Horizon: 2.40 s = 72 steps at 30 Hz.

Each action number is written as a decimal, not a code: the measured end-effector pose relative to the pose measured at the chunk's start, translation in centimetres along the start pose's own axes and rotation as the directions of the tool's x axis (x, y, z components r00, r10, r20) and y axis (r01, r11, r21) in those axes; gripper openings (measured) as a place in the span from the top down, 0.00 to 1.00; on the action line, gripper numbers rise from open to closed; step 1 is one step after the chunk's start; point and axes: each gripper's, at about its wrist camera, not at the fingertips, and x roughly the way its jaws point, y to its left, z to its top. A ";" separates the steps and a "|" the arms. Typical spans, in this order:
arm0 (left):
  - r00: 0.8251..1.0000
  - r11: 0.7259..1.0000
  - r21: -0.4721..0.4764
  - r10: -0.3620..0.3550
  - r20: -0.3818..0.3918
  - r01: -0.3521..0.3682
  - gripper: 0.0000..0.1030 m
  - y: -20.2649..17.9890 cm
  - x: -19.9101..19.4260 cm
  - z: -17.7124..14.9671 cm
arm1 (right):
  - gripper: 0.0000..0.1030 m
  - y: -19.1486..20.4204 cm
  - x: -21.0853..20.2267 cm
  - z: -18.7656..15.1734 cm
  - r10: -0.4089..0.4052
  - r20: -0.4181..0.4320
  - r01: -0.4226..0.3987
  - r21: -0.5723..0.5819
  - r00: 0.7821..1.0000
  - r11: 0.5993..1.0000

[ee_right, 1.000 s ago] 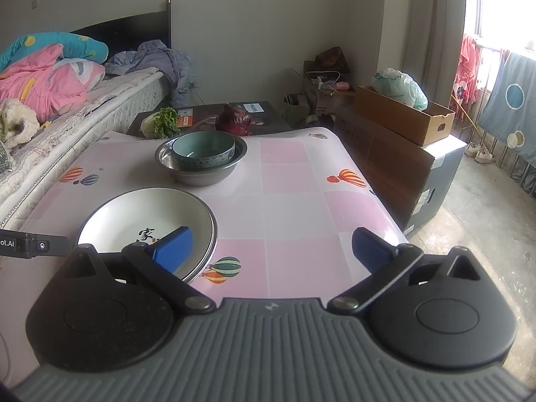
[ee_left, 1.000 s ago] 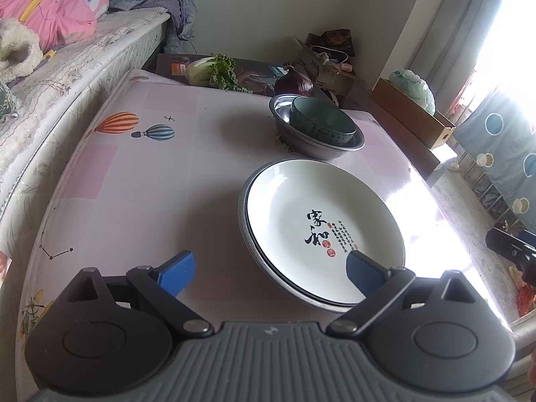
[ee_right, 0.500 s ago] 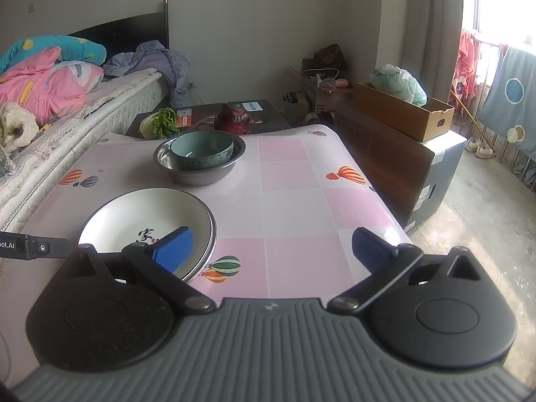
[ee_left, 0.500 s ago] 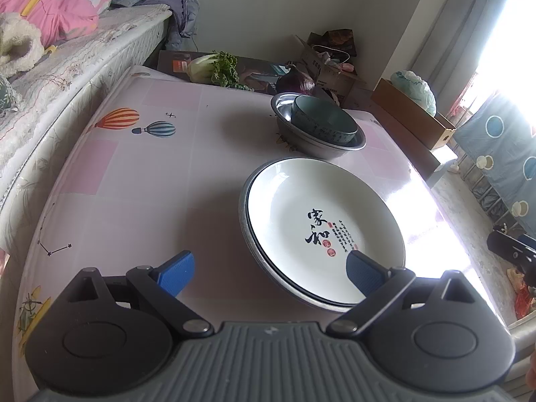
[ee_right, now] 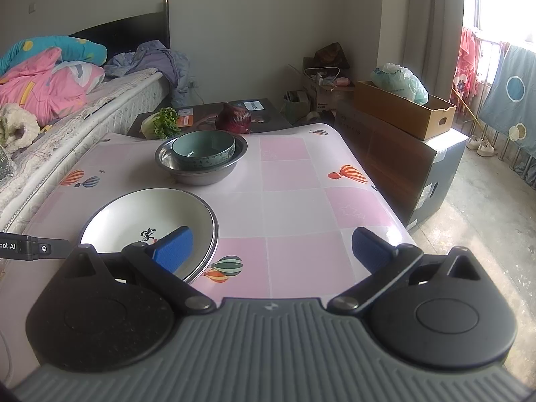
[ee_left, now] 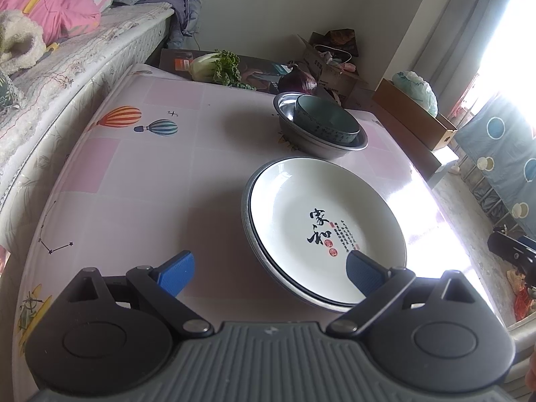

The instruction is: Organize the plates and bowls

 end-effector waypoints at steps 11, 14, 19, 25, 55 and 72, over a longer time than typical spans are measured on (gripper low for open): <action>1.000 1.000 0.000 0.000 0.000 0.000 0.05 0.1 0.0 0.0 | 0.01 0.0 0.1 0.0 0.002 -0.003 -0.002 0.006 1.000 1.000; 1.000 1.000 -0.002 0.000 0.001 0.000 0.05 0.2 0.0 -0.1 | 0.01 0.1 0.1 -0.1 0.004 -0.003 -0.004 0.008 1.000 1.000; 1.000 1.000 -0.001 0.000 0.001 0.000 0.05 0.2 0.0 -0.1 | 0.01 0.2 0.0 -0.1 0.007 -0.006 -0.007 0.015 1.000 1.000; 1.000 1.000 -0.004 0.000 0.000 0.000 0.05 0.2 0.0 -0.1 | 0.01 0.2 0.1 -0.1 0.007 -0.006 -0.007 0.016 1.000 1.000; 1.000 1.000 -0.007 -0.001 0.000 0.001 0.05 0.4 -0.2 0.0 | 0.01 0.0 0.1 -0.2 0.012 -0.006 -0.012 0.028 1.000 1.000; 1.000 1.000 -0.007 0.000 0.005 0.000 0.05 0.5 -0.3 0.0 | 0.01 -0.3 0.0 -0.3 0.042 -0.005 -0.042 0.064 0.999 0.997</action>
